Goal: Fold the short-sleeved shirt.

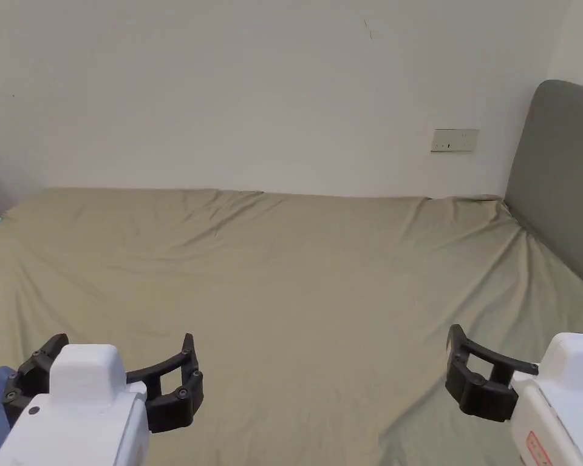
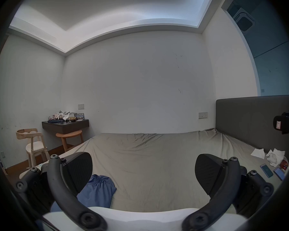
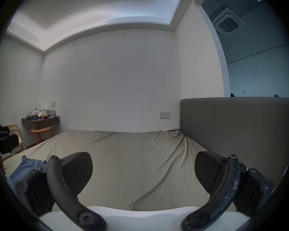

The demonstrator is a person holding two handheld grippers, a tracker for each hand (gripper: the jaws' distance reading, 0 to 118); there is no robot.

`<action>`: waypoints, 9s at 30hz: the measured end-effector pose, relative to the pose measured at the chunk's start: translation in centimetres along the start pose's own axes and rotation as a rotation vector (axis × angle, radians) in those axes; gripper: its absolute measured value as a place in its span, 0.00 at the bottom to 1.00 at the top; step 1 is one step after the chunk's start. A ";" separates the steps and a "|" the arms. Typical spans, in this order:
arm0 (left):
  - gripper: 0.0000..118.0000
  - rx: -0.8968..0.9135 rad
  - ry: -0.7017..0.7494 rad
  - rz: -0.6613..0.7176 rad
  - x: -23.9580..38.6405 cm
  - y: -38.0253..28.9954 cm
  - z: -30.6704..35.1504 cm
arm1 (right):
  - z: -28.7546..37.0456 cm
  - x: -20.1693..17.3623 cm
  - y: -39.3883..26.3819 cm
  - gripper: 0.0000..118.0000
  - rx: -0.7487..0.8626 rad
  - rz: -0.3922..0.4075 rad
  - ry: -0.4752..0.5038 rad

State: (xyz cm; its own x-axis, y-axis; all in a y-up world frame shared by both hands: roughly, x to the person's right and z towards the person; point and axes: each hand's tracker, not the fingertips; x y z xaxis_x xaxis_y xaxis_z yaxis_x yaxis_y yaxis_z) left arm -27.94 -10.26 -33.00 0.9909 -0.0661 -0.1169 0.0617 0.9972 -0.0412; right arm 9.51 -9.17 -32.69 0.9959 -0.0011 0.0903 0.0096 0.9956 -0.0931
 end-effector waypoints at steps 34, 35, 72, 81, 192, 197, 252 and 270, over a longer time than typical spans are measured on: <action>1.00 0.048 0.050 0.279 -3.0 -0.2 0.7 | 0.6 0.3 -1.0 1.00 0.059 -0.075 -0.026; 1.00 0.050 0.041 0.278 -2.8 0.0 0.6 | 0.6 0.2 -1.0 1.00 0.056 -0.083 -0.020; 0.00 0.060 -0.048 0.066 -2.4 1.8 2.0 | 1.6 -0.3 -0.6 0.00 -0.002 0.012 0.004; 0.00 0.037 0.207 0.032 -11.0 1.5 6.6 | -1.3 -10.0 1.3 0.00 0.014 0.007 0.318; 0.00 -0.545 -0.451 0.074 4.3 -0.9 -18.9 | -1.3 -9.9 2.5 0.00 0.039 -0.081 0.369; 0.00 -0.507 -0.684 -0.019 16.7 0.5 -15.8 | 1.6 -3.3 3.6 0.00 0.093 -0.102 0.234; 0.00 -0.366 -0.192 0.283 -7.0 -8.0 1.7 | 5.9 6.1 -2.6 0.01 -0.086 -0.041 0.092; 0.00 -0.475 -0.195 0.218 -5.2 -10.6 0.2 | 6.7 7.4 -0.2 0.01 -0.093 -0.026 0.107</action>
State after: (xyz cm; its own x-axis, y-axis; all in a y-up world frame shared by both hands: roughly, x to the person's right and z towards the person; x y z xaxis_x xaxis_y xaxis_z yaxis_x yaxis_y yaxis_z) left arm -33.75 -20.50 -31.79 0.9812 0.1927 0.0109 -0.1634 0.8592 -0.4848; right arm 16.32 -8.78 -25.40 0.9991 -0.0415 -0.0120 0.0386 0.9822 -0.1837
